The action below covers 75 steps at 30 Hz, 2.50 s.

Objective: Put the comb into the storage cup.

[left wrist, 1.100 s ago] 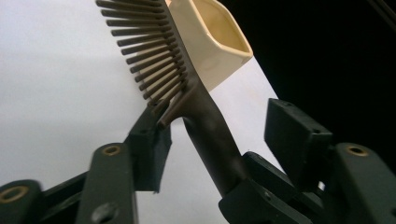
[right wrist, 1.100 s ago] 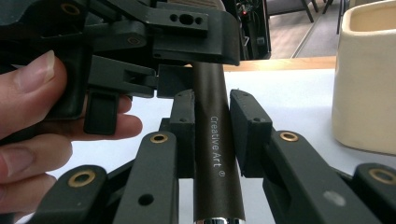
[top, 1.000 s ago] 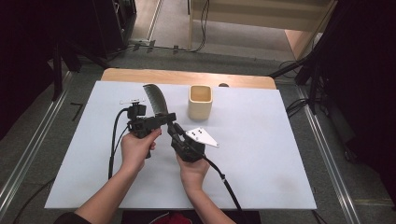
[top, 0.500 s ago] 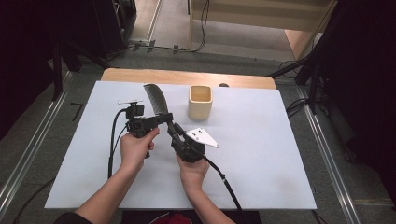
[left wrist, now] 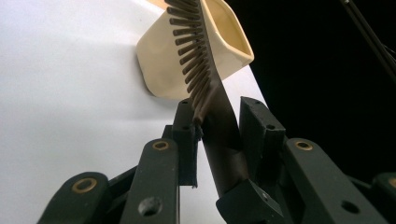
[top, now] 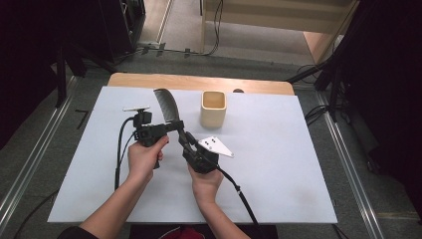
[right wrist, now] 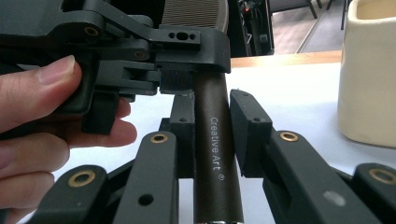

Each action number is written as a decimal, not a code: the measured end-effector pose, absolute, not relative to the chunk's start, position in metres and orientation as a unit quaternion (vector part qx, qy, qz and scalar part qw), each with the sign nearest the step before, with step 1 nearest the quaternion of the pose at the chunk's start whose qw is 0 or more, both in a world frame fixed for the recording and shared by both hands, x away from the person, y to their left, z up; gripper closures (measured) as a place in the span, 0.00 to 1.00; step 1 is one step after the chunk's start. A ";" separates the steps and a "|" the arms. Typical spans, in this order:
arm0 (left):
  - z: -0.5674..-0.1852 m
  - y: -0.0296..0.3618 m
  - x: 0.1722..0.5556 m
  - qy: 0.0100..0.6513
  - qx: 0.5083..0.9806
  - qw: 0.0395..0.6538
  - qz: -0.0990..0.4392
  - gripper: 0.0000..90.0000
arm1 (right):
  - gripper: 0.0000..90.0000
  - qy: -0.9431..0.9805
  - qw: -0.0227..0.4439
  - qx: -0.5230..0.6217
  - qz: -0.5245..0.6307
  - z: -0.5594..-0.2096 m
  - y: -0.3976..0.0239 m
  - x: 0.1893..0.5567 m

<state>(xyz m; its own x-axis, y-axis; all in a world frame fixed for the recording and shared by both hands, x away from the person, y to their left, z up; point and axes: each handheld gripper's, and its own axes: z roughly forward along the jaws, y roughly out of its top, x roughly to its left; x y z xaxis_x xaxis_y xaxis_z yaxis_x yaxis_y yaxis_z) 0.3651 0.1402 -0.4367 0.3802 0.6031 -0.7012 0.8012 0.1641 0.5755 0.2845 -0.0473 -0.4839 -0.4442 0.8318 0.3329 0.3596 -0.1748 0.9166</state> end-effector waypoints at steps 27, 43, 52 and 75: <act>-0.438 0.146 0.366 0.555 0.616 0.545 -0.126 0.81 | 0.68 0.624 0.224 0.468 0.584 -0.483 -0.045 0.282; -0.432 0.151 0.366 0.548 0.643 0.532 -0.064 0.81 | 0.38 0.698 0.166 0.455 0.528 -0.474 -0.059 0.282; -0.429 0.154 0.367 0.547 0.644 0.533 -0.054 0.81 | 0.31 0.714 0.175 0.441 0.515 -0.467 -0.068 0.279; -0.428 0.162 0.368 0.546 0.648 0.530 -0.043 0.81 | 0.25 0.792 0.256 0.358 0.423 -0.469 -0.086 0.268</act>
<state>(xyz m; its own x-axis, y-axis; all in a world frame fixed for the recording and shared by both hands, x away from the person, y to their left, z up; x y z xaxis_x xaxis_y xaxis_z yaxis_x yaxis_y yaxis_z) 0.3684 0.1618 -0.4279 0.4002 0.6611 -0.6347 0.7532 0.1573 0.6387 0.2685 -0.0863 -0.4687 -0.6120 0.7842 -0.1022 0.3507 0.3849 0.8537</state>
